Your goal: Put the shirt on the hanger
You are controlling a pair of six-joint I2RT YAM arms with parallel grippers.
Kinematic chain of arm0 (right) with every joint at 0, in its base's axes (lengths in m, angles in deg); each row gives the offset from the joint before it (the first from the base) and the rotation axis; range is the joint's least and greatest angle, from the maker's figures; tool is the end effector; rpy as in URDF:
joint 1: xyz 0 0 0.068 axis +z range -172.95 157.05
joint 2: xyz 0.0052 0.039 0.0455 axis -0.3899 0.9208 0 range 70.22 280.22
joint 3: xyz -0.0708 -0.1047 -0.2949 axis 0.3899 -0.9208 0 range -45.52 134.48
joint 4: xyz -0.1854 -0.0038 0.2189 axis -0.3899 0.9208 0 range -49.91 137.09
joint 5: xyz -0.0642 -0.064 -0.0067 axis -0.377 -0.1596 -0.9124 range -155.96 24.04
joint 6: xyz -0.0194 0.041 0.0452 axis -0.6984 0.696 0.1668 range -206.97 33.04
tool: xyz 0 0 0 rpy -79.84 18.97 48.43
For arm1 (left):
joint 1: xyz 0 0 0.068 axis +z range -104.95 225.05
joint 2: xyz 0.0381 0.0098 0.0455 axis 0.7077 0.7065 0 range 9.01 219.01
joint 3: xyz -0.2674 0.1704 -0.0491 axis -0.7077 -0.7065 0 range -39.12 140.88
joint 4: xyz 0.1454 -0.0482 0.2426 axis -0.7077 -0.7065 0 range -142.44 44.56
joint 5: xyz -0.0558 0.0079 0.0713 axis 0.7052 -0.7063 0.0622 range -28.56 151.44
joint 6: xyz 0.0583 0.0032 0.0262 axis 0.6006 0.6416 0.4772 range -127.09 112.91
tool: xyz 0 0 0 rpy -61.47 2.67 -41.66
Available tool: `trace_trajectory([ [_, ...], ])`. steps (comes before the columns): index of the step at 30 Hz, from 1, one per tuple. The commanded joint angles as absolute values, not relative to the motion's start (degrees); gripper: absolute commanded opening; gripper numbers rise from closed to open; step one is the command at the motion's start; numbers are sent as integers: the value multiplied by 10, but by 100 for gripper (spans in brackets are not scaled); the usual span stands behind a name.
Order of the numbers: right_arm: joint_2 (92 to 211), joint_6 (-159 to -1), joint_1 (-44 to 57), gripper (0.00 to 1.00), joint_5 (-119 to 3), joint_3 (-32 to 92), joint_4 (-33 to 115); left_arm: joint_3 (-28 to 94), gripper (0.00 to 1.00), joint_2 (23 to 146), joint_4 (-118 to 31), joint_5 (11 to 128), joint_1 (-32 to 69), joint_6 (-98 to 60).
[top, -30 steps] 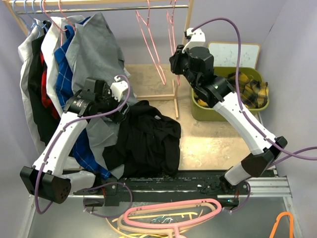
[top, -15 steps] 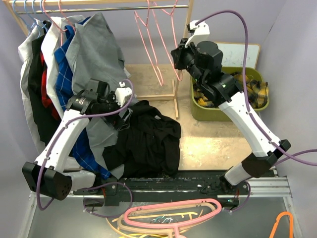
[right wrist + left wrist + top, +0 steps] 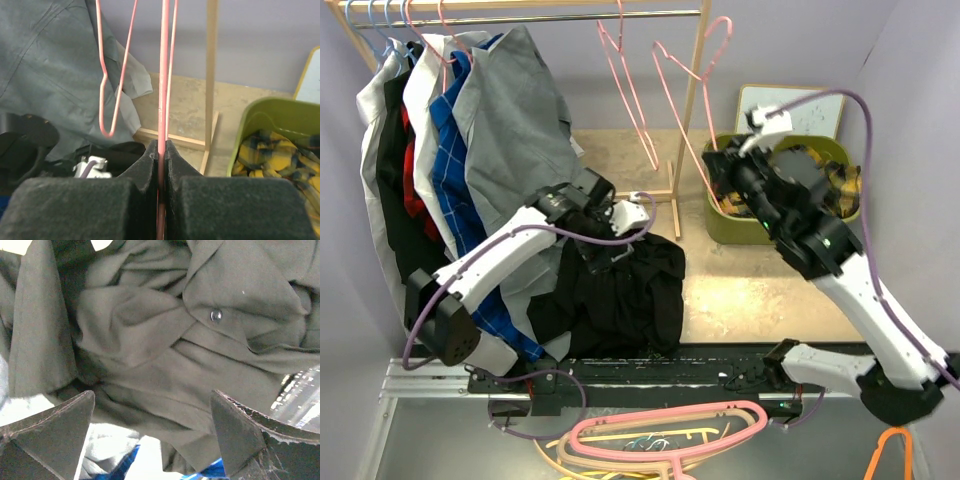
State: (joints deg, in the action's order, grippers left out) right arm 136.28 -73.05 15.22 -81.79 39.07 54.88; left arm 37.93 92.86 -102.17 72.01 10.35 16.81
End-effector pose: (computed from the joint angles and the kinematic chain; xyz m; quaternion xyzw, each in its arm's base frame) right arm 0.2073 0.1457 0.5513 -0.0439 0.6831 0.2328 0.6908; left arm 0.2564 -0.1887 0.3427 0.4928 0.8350 -0.1107 0.2185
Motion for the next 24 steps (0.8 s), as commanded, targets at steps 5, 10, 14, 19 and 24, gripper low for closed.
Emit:
trace_trajectory([
  [5,1140,-681,149,0,-825,239,566,449,100,993,-912,576,71,188],
  [10,1043,-627,150,0,-803,160,602,487,84,1053,-905,578,71,196],
  [14,998,-586,150,0,-791,132,651,501,64,1092,-909,580,71,199],
  [19,952,-536,150,0,-773,89,698,504,67,1111,-907,583,71,200],
  [24,920,-479,149,0,-726,45,731,494,64,1120,-892,557,71,204],
])
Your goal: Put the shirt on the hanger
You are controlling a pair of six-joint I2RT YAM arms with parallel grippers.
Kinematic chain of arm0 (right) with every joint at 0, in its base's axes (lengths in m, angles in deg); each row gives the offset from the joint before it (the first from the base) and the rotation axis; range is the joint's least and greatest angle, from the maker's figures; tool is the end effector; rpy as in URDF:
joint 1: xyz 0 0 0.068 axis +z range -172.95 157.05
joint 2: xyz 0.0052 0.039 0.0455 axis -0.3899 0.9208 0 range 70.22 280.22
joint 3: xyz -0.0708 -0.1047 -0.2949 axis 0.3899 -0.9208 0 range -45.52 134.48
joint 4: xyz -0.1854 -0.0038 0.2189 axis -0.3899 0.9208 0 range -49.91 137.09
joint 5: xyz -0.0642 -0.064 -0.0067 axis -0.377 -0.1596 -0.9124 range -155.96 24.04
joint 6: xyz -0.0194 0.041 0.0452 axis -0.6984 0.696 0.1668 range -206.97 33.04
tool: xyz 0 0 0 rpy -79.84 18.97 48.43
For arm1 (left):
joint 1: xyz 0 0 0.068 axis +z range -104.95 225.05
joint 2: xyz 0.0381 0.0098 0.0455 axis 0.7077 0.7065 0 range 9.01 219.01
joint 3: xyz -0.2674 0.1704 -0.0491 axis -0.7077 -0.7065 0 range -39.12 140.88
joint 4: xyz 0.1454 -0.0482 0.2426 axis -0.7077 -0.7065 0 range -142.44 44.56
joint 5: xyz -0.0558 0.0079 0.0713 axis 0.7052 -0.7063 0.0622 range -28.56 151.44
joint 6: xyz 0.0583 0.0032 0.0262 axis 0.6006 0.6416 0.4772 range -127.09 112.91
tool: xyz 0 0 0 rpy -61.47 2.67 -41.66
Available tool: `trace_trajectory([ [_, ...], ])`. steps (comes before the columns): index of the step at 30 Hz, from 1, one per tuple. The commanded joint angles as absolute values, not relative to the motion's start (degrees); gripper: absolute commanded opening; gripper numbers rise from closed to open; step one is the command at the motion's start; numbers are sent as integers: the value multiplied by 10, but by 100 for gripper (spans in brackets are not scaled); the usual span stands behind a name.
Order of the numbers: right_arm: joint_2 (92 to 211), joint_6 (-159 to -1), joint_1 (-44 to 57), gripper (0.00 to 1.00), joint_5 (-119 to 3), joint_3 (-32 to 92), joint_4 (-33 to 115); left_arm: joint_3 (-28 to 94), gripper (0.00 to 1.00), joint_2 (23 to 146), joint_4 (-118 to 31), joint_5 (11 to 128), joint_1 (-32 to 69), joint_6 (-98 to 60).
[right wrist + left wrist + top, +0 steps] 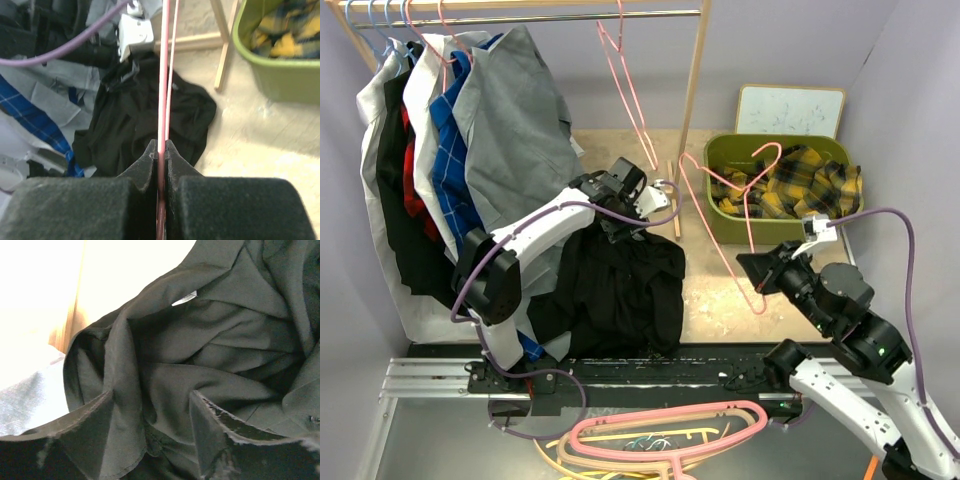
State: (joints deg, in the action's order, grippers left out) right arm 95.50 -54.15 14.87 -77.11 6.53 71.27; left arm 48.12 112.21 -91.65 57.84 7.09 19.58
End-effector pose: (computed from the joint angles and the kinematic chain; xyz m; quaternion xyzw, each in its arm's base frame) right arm 0.0649 0.0382 0.4141 0.0341 0.7325 0.3327 0.5930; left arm 0.3387 -0.2603 0.2924 0.5123 0.8239 0.0068 0.2421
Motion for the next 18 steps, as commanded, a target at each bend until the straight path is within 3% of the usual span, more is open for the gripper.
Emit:
trace_trajectory([
  [1,916,-473,150,0,-714,37,737,496,58,1120,-893,553,70,203],
  [2,913,-468,149,0,-702,31,741,498,42,1120,-894,549,70,202],
  [4,914,-469,149,0,-672,22,740,503,22,1113,-894,541,69,201],
  [8,939,-491,149,0,-631,24,758,510,0,1090,-893,514,68,202],
  [18,889,-455,149,0,-529,-52,711,511,0,1026,-901,538,69,192],
])
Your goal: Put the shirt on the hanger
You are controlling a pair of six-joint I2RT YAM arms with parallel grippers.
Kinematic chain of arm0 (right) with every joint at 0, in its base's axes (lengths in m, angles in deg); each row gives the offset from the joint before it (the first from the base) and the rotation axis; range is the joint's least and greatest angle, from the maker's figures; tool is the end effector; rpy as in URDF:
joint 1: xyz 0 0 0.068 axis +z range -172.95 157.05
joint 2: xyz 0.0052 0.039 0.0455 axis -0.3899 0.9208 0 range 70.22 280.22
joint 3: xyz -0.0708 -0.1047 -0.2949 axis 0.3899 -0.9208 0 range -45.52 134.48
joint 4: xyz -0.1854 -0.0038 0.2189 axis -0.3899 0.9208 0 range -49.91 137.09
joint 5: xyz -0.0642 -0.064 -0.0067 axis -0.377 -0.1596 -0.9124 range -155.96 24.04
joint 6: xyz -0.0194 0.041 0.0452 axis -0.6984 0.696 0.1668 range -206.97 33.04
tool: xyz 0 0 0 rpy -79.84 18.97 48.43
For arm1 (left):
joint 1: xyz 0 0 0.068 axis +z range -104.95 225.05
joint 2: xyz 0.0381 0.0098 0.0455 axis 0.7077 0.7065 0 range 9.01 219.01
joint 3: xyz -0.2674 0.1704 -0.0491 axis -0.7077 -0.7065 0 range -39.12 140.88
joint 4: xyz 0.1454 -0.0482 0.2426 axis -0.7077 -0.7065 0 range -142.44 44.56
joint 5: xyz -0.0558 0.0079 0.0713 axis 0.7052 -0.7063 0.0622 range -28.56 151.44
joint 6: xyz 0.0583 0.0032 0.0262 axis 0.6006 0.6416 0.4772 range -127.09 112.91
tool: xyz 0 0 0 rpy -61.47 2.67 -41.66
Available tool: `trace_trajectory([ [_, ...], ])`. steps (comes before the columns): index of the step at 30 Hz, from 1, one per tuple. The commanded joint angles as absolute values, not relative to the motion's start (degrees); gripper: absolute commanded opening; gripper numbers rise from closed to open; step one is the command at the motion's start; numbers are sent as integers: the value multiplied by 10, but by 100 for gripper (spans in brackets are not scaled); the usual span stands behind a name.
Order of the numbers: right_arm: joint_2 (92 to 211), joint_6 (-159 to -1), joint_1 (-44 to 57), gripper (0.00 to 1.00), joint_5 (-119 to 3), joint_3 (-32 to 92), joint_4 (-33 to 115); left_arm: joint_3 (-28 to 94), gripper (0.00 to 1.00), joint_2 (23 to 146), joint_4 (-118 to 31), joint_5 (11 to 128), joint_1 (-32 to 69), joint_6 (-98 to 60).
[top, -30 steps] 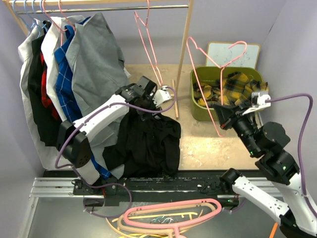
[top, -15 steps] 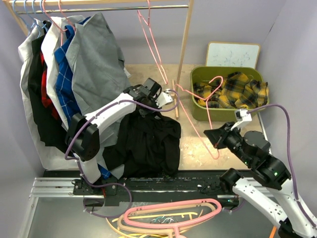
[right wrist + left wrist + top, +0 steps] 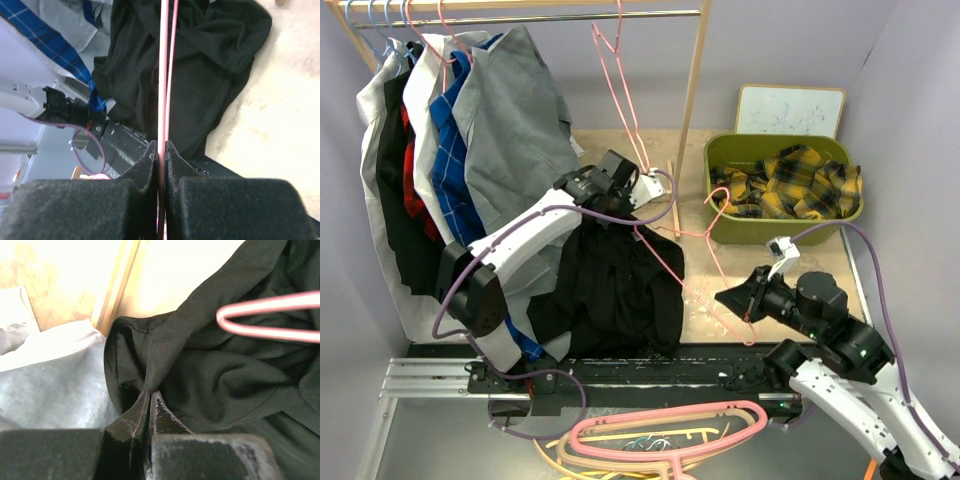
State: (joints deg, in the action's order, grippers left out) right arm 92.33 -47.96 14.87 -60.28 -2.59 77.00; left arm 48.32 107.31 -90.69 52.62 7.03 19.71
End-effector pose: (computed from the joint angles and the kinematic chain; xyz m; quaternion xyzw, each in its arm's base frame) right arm 0.0610 0.0535 0.3501 -0.0215 0.7984 0.4041 0.4459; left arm 0.3294 -0.2479 0.3292 0.4923 0.8172 0.0449 0.2963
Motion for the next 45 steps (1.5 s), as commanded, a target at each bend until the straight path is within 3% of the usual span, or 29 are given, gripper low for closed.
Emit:
trace_trajectory([
  [1,885,-453,149,0,-520,-59,702,523,0,1024,-908,544,71,188],
  [18,998,-505,150,0,-552,-88,498,621,0,994,-1011,673,72,160],
  [35,1173,-463,157,0,-469,-146,209,621,0,974,-1019,703,84,157],
  [45,1265,-465,169,0,-472,-151,113,674,0,972,-1072,824,100,161],
])
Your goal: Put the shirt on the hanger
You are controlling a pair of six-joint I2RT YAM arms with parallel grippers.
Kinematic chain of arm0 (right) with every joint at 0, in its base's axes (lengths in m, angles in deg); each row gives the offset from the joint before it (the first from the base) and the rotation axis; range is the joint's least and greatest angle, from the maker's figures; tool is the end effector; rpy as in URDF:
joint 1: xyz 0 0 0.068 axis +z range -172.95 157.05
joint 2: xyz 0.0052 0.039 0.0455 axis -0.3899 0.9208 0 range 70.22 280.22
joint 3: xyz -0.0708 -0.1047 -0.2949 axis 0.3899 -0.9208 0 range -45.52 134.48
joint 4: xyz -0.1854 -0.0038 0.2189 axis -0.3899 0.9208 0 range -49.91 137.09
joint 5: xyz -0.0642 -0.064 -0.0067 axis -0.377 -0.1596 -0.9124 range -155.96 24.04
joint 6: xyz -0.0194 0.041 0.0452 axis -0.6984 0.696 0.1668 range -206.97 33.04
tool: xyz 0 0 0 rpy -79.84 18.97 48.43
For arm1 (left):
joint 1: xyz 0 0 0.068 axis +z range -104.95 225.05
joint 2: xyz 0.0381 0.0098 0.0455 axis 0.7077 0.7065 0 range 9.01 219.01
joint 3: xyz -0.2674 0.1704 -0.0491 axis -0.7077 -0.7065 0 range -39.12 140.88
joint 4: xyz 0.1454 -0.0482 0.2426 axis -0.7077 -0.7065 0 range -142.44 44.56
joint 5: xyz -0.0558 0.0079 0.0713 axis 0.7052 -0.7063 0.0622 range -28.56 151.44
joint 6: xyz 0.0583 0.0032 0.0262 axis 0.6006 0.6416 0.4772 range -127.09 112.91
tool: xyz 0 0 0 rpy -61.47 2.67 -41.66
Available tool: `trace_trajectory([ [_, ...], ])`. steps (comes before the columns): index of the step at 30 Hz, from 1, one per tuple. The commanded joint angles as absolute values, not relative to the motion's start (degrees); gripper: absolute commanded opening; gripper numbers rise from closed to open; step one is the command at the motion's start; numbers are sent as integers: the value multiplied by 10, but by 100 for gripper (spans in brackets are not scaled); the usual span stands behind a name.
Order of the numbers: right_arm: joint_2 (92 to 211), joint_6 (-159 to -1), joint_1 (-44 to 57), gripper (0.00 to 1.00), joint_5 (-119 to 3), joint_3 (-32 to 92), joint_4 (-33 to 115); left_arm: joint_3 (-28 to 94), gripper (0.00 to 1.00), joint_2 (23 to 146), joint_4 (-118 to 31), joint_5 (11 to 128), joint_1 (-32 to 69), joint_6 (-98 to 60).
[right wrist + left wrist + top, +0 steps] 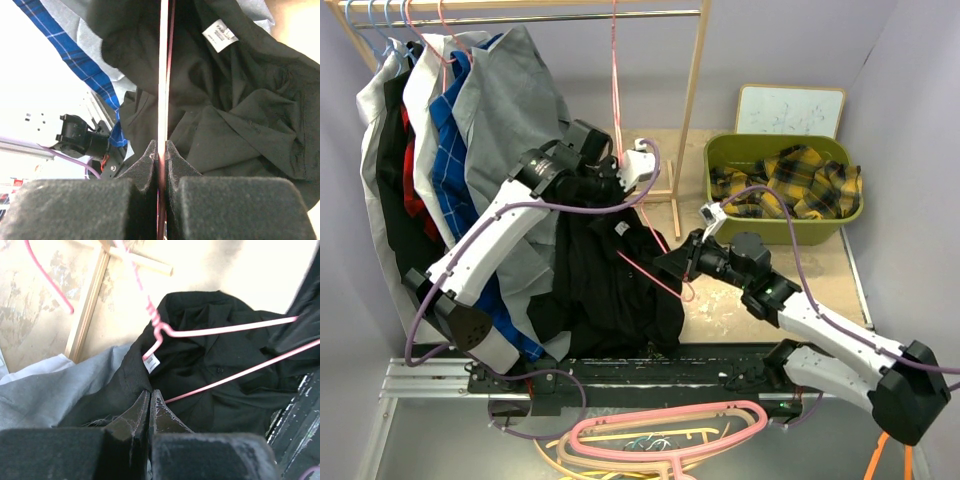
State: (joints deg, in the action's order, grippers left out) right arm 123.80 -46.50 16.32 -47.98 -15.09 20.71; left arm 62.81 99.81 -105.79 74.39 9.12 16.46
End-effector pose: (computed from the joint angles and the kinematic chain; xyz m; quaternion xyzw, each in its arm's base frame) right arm 0.1672 0.1565 0.3061 -0.0992 0.7221 0.5203 0.4450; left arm 0.2845 -0.2200 0.4457 0.4962 0.7892 -0.1424 0.3327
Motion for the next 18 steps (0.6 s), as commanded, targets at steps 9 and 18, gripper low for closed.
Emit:
trace_trajectory([
  [9,1284,-471,171,0,-473,-153,86,684,0,955,-1096,891,105,178],
  [18,1312,-480,171,0,-503,-138,51,659,43,958,-1090,907,112,176],
])
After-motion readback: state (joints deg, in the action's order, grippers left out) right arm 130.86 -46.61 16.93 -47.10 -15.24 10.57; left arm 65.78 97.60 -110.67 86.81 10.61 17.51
